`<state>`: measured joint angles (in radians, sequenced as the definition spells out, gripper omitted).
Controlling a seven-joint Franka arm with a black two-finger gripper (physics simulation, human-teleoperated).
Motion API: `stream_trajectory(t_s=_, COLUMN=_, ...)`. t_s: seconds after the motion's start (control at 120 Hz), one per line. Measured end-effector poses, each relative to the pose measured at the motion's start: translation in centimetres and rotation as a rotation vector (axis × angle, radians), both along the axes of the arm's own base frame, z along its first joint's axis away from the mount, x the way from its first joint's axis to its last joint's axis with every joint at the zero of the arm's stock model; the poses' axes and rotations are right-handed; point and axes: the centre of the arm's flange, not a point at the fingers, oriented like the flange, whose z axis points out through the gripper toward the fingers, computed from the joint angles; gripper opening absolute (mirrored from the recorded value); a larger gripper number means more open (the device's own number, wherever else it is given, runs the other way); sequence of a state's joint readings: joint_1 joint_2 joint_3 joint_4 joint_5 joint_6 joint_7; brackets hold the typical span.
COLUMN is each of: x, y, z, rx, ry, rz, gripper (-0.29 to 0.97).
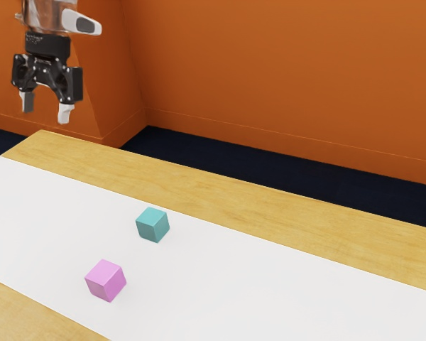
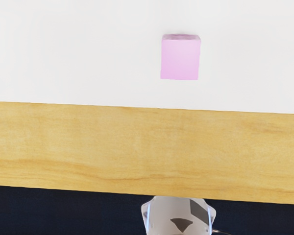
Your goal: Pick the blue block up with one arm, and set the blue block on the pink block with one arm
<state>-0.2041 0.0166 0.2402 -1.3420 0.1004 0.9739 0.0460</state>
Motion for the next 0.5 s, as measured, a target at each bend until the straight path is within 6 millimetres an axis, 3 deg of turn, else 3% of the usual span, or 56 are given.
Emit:
stream_trajectory(t_s=0.183, x=2.0, y=4.1, z=1.2, rx=0.002, ry=-0.193, rz=0.041, gripper=0.68)
stream_trajectory(t_s=0.308, x=-0.4, y=7.0, z=7.3, rx=0.02, ry=-0.375, rz=0.077, gripper=0.68)
stream_trajectory(t_s=0.35, x=-0.8, y=7.6, z=8.4, rx=0.024, ry=-0.41, rz=0.087, gripper=0.68)
stream_trajectory(t_s=0.5, x=1.7, y=6.2, z=5.5, rx=0.019, ry=-0.37, rz=0.047, gripper=0.68)
